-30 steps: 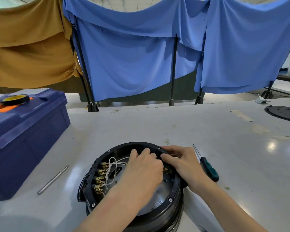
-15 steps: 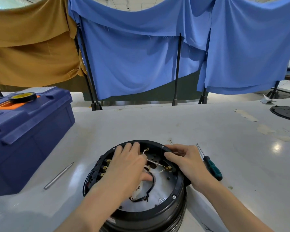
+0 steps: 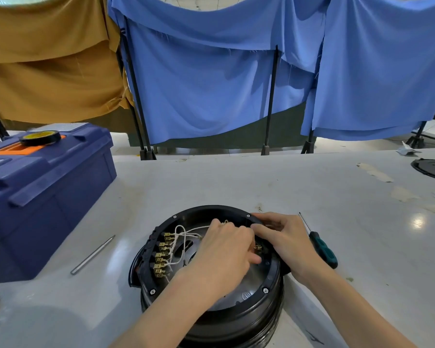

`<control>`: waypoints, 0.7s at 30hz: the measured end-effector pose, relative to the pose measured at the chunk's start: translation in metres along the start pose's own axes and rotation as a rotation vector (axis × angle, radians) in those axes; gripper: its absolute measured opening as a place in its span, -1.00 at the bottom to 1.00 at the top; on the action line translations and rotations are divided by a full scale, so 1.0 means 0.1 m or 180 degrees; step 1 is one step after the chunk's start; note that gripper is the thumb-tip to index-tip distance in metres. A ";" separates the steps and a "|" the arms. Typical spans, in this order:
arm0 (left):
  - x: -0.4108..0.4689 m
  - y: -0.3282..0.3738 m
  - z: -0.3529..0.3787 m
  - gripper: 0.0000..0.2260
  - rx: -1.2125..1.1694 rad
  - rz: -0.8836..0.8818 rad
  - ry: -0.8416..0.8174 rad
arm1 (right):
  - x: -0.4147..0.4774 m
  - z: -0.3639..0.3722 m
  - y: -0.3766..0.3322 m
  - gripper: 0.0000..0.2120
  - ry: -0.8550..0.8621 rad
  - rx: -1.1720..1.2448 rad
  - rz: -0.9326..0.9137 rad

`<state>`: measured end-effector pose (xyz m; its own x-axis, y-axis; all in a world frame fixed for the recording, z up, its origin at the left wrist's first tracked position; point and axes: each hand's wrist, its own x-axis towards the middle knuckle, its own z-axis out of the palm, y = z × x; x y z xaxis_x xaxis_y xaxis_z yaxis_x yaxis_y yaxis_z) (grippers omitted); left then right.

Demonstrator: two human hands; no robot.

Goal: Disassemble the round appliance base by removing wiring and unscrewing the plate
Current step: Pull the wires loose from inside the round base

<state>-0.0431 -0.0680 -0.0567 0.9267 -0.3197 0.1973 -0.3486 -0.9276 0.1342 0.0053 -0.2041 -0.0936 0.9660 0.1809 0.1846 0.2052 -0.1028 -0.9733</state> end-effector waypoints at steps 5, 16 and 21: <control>0.04 0.02 0.01 -0.95 -0.0211 -0.0150 -0.0023 | 0.00 0.00 0.00 -0.70 -0.0003 -0.0010 0.0025; 0.04 0.12 -0.03 -0.82 0.0565 -0.0032 0.0000 | 0.00 -0.02 -0.03 -0.54 -0.0190 0.0129 -0.0062; 0.03 0.13 -0.06 -0.91 0.0522 0.0038 -0.0073 | 0.00 -0.03 -0.02 -0.56 -0.0197 0.0171 -0.0041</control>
<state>-0.0456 -0.0799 -0.0480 0.9263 -0.3333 0.1755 -0.3336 -0.9423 -0.0286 0.0057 -0.2067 -0.0916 0.9514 0.2422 0.1900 0.2073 -0.0479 -0.9771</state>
